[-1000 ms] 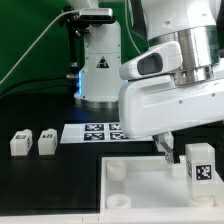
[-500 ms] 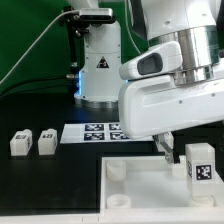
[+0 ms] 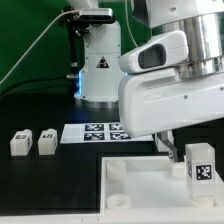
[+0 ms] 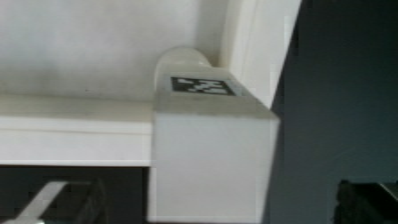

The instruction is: Assemble one leg

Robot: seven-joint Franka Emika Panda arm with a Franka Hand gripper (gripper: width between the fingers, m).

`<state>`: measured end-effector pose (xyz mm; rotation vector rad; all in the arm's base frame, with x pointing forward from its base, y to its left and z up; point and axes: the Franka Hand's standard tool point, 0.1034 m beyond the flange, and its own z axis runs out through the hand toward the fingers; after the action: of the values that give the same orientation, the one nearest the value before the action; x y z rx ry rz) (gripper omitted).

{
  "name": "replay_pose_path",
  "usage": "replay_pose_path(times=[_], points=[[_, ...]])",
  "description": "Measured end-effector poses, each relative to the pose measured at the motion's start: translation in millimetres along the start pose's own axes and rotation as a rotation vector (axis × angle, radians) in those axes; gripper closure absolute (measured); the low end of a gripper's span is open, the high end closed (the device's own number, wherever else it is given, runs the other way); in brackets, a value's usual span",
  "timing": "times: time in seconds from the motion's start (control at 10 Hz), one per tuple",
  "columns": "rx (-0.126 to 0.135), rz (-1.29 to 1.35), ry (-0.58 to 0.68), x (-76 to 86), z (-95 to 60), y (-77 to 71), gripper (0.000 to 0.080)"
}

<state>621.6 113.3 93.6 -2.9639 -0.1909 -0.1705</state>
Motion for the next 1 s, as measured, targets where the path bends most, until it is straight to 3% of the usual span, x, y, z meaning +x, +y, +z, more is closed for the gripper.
replay_pose_path(times=[0.1, 0.2, 0.3, 0.4, 0.7, 0.9, 1.0], points=[[0.003, 0.004, -0.015, 2.7, -0.2, 3.1, 0.0151], [0.011, 0.009, -0.073, -6.5, 2.8, 3.3, 0.0151], [0.031, 0.023, -0.208, -23.5, 7.2, -1.6, 0.0151], [0.035, 0.032, -0.287, -29.1, 12.9, -5.7, 0.0151], [0.031, 0.040, -0.272, -26.7, 16.8, -10.6, 0.0151], [0.031, 0.041, -0.272, -26.8, 17.0, -10.3, 0.0383], [0.031, 0.041, -0.273, -26.9, 17.1, -10.3, 0.0383]])
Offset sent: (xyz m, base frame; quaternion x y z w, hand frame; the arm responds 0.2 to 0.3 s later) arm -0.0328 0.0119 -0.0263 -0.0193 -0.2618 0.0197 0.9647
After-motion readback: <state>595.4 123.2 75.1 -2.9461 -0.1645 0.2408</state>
